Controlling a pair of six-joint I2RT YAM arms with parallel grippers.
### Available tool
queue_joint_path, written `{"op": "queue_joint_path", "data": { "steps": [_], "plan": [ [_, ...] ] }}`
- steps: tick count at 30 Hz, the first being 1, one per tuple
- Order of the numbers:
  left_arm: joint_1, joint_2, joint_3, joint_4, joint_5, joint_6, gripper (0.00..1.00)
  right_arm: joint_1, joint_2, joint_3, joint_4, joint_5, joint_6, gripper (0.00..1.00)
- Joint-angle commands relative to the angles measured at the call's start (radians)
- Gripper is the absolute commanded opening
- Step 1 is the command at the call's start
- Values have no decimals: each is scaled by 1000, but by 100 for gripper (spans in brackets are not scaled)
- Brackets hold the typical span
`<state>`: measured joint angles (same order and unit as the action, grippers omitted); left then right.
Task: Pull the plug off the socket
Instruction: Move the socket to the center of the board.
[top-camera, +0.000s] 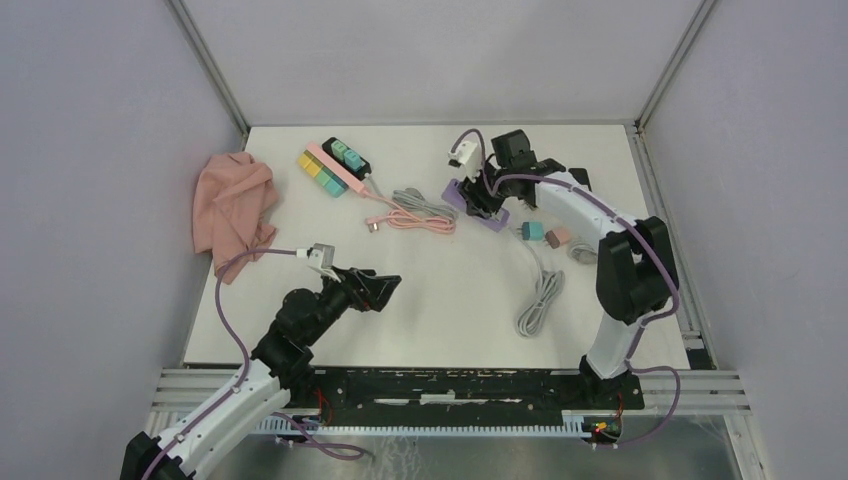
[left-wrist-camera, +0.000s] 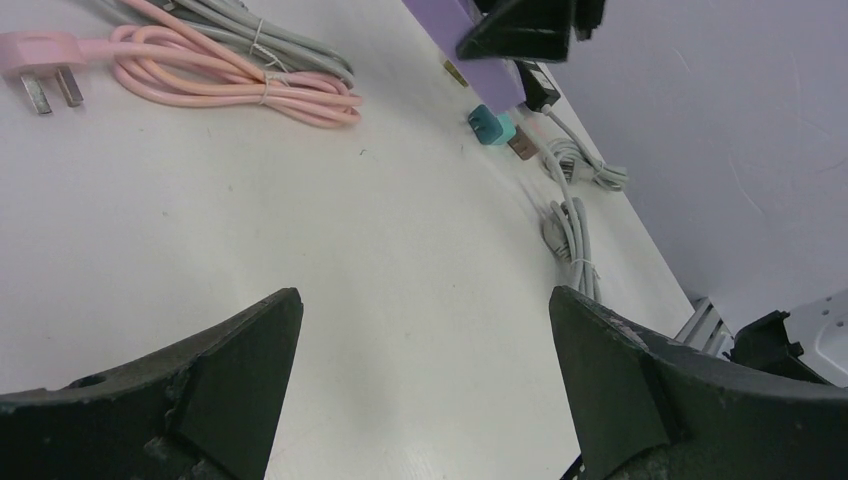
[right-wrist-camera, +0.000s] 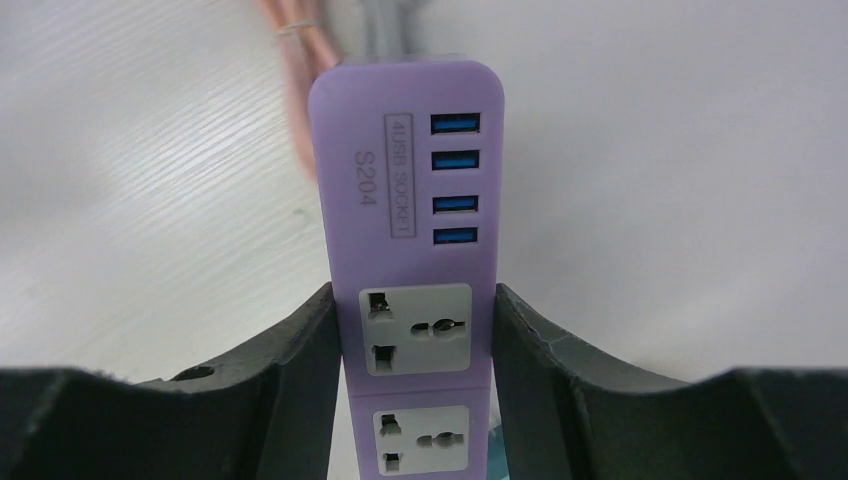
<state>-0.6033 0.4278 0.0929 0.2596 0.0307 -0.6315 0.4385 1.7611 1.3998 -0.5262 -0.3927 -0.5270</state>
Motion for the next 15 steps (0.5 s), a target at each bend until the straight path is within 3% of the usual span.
{"op": "queue_joint_path", "data": {
  "steps": [1,8,15],
  "plan": [
    [4,-30,-8,31,0,-44,99,-37,110,111,255,206,303,4],
    [4,-47,-1,8,-6,-41,99,-41,372,412,188,541,473,14],
    [4,-66,11,-25,-8,-41,99,-84,525,549,138,565,533,40]
  ]
}}
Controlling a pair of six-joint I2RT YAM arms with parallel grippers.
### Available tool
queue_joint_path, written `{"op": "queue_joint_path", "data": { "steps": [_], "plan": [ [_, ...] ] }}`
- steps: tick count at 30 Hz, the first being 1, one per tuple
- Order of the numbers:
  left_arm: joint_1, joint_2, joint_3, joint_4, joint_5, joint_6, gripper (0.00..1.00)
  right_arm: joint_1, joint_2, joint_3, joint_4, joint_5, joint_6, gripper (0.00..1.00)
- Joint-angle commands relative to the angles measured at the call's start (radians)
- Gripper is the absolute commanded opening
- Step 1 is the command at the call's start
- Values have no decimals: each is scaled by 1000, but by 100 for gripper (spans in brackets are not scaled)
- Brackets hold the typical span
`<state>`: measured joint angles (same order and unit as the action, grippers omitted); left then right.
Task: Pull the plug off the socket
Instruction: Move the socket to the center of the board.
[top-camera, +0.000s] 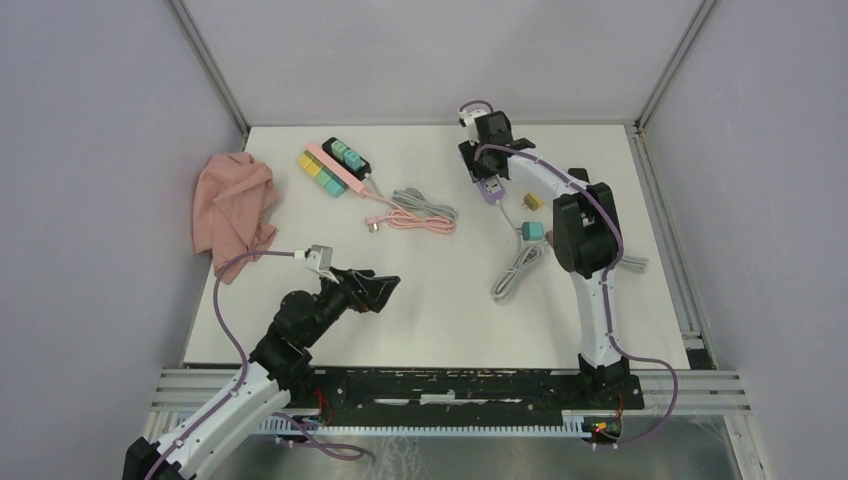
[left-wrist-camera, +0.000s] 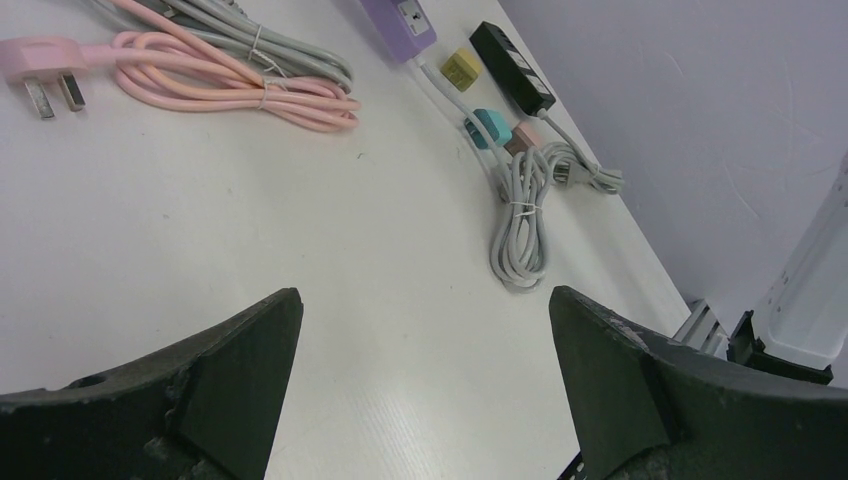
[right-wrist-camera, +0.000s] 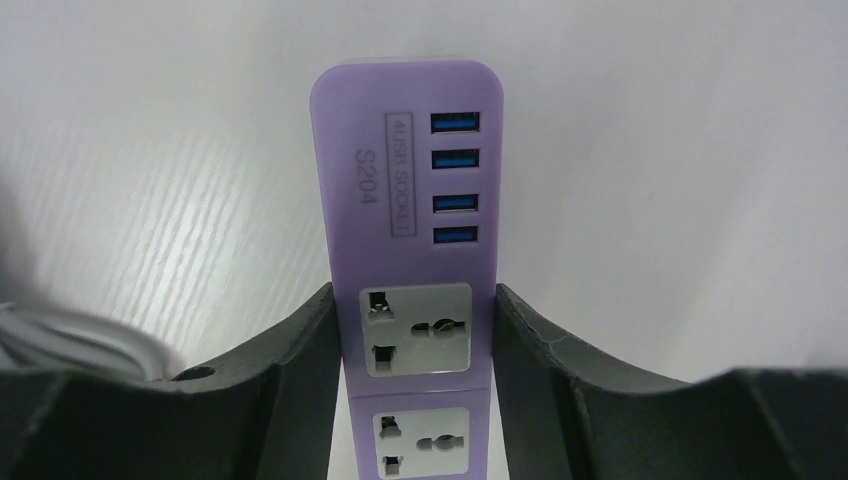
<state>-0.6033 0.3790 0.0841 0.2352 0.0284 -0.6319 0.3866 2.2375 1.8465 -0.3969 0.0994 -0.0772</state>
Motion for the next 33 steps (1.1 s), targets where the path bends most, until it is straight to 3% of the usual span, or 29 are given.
{"op": "queue_joint_path", "data": {
  "steps": [1,6,10,16,21,28,30,33],
  "plan": [
    [4,-21,22,-5,-7,-41,99,-43,61,115,-2,67,91,43],
    [4,-30,33,-24,-13,-50,99,-75,69,123,-18,23,63,64],
    [4,-17,56,-47,-17,-62,100,-81,12,110,-44,-25,10,86],
    [4,25,109,-67,-15,-80,100,-89,-228,-6,-122,-196,-70,98],
    [5,85,179,-84,-11,-72,99,-106,-513,-157,-316,-516,-149,100],
    [19,241,291,-26,68,-74,99,-237,-815,-400,-384,-1027,-185,100],
    [36,302,318,16,114,-85,99,-281,-877,-474,-345,-1121,-156,100],
    [79,392,348,98,191,-126,99,-357,-982,-662,-92,-1172,33,100]
  ]
}}
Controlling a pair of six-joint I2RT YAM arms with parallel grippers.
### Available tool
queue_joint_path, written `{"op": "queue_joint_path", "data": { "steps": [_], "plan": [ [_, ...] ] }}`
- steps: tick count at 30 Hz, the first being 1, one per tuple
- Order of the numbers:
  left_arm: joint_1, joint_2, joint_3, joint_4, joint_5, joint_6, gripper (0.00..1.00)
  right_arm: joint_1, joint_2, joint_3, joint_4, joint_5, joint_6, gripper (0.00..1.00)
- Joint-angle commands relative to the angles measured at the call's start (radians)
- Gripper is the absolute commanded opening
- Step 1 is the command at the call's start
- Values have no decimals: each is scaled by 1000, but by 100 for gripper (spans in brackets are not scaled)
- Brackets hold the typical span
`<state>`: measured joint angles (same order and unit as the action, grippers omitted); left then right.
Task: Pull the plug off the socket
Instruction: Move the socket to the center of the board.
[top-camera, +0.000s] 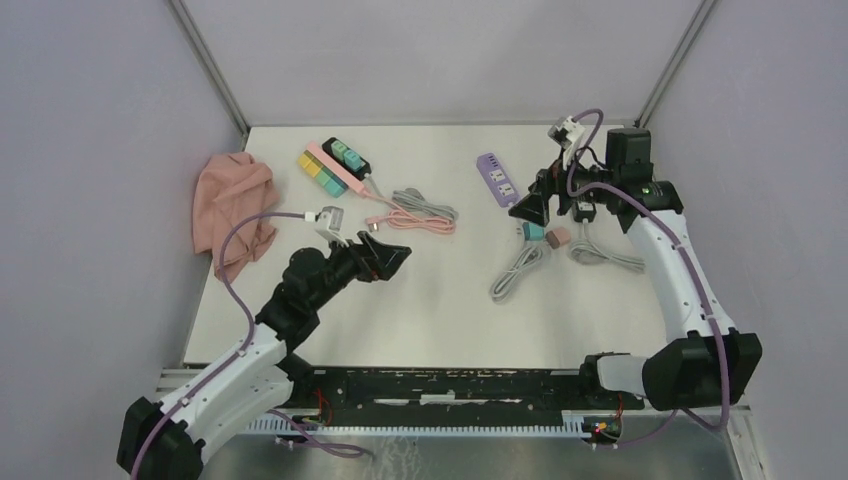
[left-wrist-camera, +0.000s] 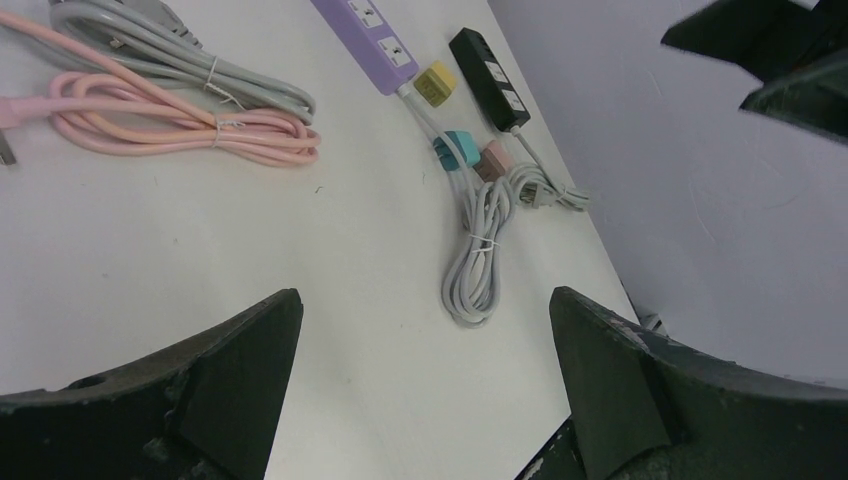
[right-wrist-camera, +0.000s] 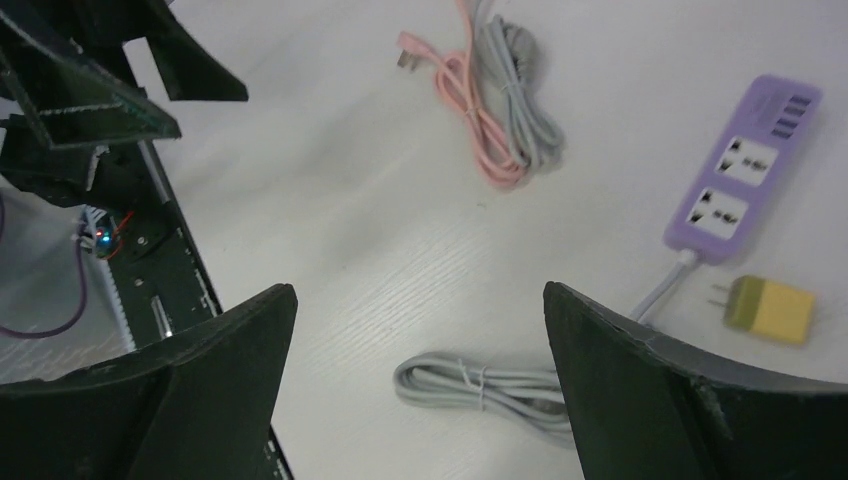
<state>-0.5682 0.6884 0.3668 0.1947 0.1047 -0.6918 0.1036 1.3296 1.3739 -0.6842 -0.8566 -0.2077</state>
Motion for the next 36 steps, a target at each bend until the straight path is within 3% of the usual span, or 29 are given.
{"op": "queue_joint_path", "data": {
  "steps": [1,7,13,26,36],
  "plan": [
    [59,117,73,166,137,-85,99,-97,-94,-235,257,-229,200,100],
    [113,221,128,249,185,-157,99,-192,-133,-330,332,-308,242,100],
    [115,287,199,117,113,-144,99,-207,-96,-337,334,-312,242,100],
    [114,410,377,-290,-391,-191,99,-207,-69,-315,270,-273,203,100],
    [122,680,655,-378,-622,59,99,-206,-65,-320,277,-262,218,100]
  ]
}}
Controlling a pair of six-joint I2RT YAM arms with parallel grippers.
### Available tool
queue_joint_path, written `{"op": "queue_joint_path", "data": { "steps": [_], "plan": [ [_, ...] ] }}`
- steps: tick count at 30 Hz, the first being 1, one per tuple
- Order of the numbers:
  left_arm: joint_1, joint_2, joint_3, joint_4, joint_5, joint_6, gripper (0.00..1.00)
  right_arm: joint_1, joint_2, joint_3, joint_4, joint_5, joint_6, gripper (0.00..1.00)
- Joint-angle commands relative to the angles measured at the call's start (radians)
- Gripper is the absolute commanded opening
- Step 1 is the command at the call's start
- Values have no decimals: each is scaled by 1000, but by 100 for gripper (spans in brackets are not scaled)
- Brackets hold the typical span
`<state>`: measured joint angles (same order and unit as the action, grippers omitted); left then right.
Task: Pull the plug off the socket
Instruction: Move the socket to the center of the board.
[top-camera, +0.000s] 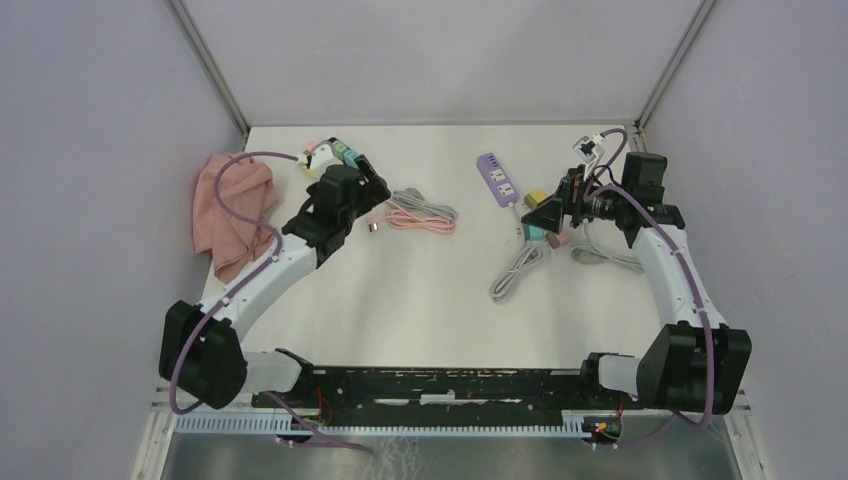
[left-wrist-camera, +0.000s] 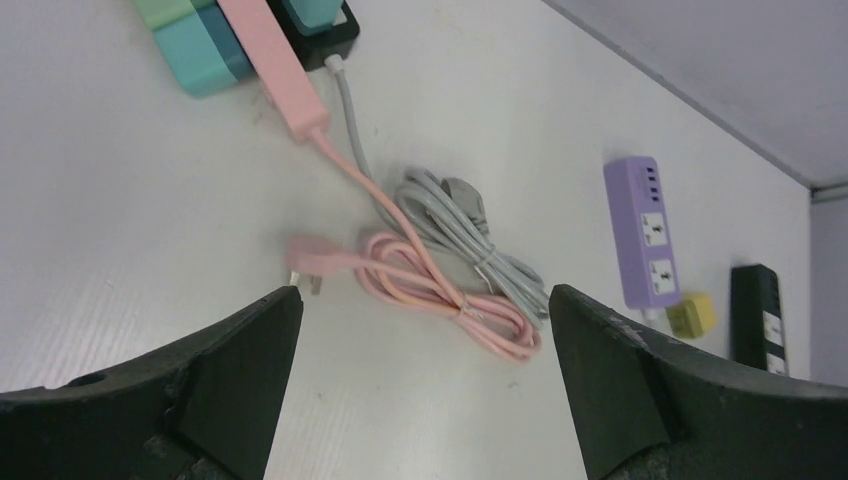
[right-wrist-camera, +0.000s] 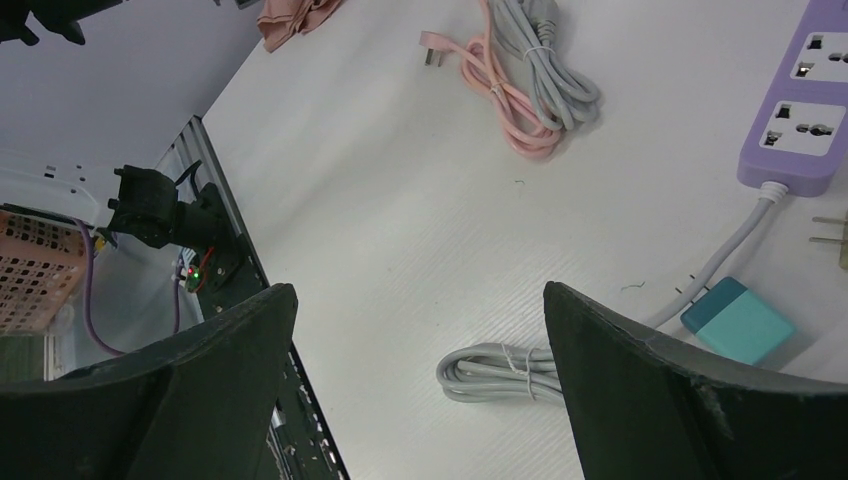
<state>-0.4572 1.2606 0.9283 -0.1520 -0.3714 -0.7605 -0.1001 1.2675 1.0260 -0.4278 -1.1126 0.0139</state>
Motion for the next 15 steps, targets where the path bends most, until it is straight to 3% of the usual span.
{"op": "queue_joint_path", "data": {
  "steps": [1,10,15],
  "plan": [
    [18,151,116,-23,-147,135,99,-2,-5,26,21,2,-3,100],
    [92,500,372,-77,-80,132,97,-1,-9,22,25,13,0,100],
    [131,589,397,-28,-6,121,77,6,-4,25,24,12,2,100]
  ]
}}
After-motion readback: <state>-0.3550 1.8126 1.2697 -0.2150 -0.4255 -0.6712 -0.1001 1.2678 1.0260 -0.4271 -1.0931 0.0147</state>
